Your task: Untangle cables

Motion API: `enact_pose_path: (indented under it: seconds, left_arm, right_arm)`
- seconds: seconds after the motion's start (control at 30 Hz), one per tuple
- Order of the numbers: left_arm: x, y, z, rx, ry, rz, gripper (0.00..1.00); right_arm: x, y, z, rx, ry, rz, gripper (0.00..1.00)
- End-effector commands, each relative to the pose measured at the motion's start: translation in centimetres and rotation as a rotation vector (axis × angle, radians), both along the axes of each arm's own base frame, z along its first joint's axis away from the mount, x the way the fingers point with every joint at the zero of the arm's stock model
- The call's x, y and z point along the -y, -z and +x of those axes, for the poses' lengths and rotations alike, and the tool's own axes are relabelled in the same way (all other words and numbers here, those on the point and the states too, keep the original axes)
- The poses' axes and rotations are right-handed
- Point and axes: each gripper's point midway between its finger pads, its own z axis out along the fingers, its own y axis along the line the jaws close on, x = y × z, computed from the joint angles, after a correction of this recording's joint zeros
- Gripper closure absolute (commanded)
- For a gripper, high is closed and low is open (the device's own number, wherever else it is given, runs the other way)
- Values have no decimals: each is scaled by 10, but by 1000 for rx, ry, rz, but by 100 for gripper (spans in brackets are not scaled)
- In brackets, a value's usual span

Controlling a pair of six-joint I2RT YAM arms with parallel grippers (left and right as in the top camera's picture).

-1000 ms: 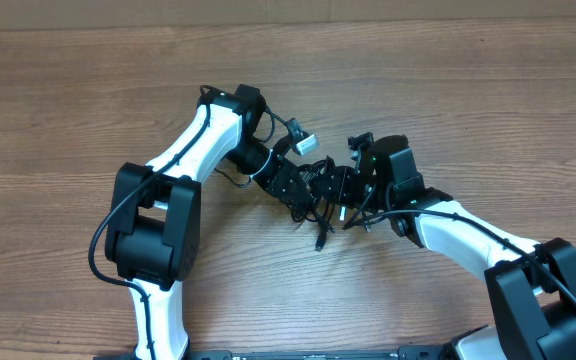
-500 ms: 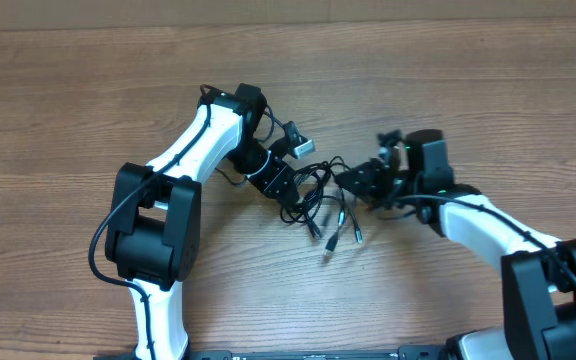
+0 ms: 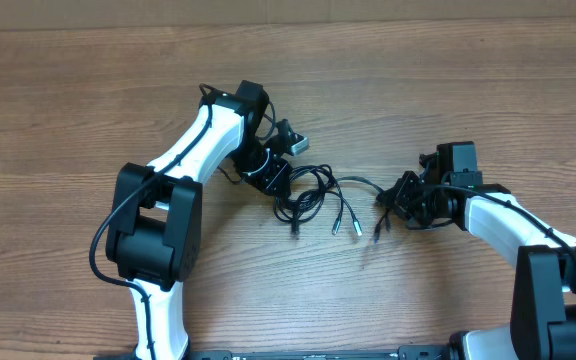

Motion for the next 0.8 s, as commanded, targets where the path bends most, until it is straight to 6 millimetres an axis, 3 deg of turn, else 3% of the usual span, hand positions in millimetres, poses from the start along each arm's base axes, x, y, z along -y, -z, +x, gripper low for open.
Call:
enact_pose_path:
  seconds: [0.0,0.07,0.2,0.37,0.53,0.67,0.77]
  left_arm:
    - [-17,8,8,15,-75,127,86]
    - [-27,12,14,26,-131,197,83]
    - [-41,18,25,46,-242,302,69]
    - [-43,22,28,54,-272,319,41]
    - [-43,23,27,51,-280,322,38]
    - [-45,15,30,48,-293,322,41]
    - [-38,-9,37,43,-304,271,42]
  right_arm:
    - [24,10,2,-13,67,-115,96]
    - [26,12,0,-28,86,-122,96]
    - [30,13,-1,-37,98,-140,96]
    - [34,16,-3,-47,106,-164,96]
    - [34,16,-3,-46,105,-164,95]
    - [33,16,-4,-51,100,-165,70]
    - [33,16,-5,-55,100,-165,57]
